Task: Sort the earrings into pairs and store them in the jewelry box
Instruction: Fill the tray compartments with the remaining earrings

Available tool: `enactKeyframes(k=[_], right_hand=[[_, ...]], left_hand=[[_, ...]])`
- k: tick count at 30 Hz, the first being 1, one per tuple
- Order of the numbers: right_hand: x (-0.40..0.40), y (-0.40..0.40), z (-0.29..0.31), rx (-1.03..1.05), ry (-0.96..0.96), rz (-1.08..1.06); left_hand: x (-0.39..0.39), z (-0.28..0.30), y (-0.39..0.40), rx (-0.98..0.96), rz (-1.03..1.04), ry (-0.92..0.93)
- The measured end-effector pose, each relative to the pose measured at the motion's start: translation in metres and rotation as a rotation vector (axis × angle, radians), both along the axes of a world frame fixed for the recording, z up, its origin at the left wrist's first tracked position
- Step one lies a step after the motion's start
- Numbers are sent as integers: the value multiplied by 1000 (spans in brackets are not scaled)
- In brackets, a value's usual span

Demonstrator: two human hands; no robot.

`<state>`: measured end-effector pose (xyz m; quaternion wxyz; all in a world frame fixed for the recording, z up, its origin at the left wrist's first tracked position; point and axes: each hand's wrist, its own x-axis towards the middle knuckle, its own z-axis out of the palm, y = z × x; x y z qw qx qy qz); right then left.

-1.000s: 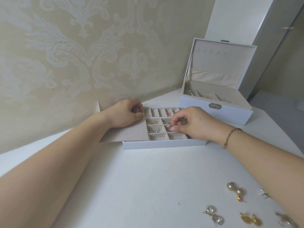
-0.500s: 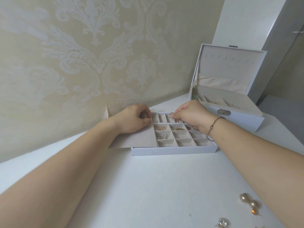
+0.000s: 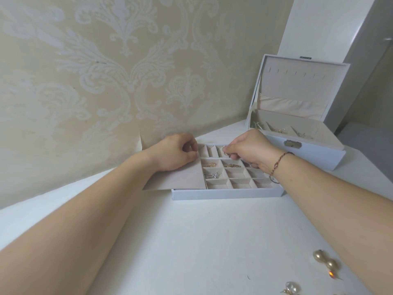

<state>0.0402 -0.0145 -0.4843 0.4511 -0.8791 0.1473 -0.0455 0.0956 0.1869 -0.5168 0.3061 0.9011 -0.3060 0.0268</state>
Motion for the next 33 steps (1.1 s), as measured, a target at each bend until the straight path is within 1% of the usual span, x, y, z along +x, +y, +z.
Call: enactKeyframes(k=[3,5,12,15,17,18,20,22,28,33], right_hand=[[0,0,-1,9,-1,-8],[1,0,-1,-21,-10,1],[-16,-3,13,-288,-136,156],[-34,-6,13,-424,-49,264],[-41,-8,8,-443,-3,301],[-41,-9,6,-426,-30,288],[-34,-11,4,-400,-153,200],[-22,-9,5,-426,-188,155],[6,1,10,-495,-25,279],[27,4,0,-496,0,277]], left_hand=[[1,-1,0,0,-1,0],[1,-1,0,0,-1,-2],[1,0,0,-8,-12,12],[1,0,0,-7,-7,13],[1,0,0,-5,-7,10],[1,0,-1,-6,-6,11],[0,0,-1,-6,-4,10],[0,0,0,-5,-4,10],[0,1,0,-2,-7,24],[-1,2,-1,-4,-3,14]])
